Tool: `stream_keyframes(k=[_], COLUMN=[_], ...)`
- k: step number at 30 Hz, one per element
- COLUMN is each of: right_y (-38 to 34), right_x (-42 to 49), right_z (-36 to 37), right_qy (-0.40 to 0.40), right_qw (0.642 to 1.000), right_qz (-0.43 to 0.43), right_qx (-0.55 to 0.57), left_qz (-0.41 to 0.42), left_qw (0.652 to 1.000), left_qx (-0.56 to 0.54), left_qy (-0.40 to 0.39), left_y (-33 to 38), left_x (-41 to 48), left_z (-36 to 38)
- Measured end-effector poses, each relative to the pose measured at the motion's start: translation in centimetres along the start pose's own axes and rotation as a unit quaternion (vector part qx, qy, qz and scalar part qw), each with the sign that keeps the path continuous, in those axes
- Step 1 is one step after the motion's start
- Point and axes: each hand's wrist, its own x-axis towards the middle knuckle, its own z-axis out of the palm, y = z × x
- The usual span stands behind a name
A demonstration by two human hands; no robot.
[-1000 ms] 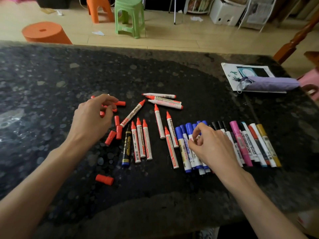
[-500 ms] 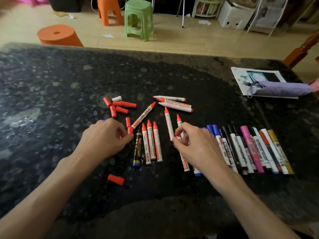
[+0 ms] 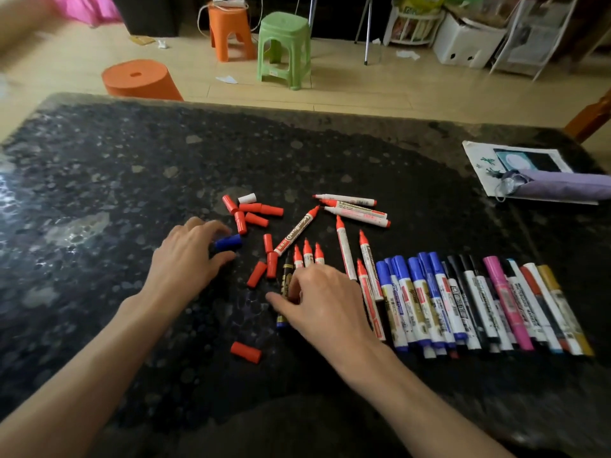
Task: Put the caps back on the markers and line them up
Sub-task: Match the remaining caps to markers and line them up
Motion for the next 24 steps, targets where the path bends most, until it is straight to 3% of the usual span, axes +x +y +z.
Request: stream_keyframes(k=[5, 8, 13, 17, 24], right_y=[-0.5, 0.6, 3.9, 6.7, 8.1], right_x=[0.2, 0.5, 0.6, 0.6, 0.3], right_z=[0.8, -0.3, -3.3, -4.2, -4.3], right_qy=[-0.014, 0.013, 0.104, 0.158, 0.180], right_qw=[0.999, 0.996, 0.978, 0.966, 0.969], right_qz=[0.043, 0.072, 0.062, 0.007, -0.041], right_qx=[-0.018, 0.048, 0.169, 0.203, 0.166], left_qz=[0.019, 0.019, 0.071, 0.105, 0.129], left_qw=[0.998, 0.985, 0.935, 0.919, 0.921], left_qx=[-0.044, -0.172, -0.344, -0.377, -0.360], left_qy=[0.048, 0.006, -0.051, -0.059, -0.076], left_y=[-0.3, 0.3, 2.2, 3.7, 5.7], left_x=[0.4, 0.6, 0.1, 0.0, -0.2], left_z=[0.8, 0.5, 0.0, -0.5, -0.6])
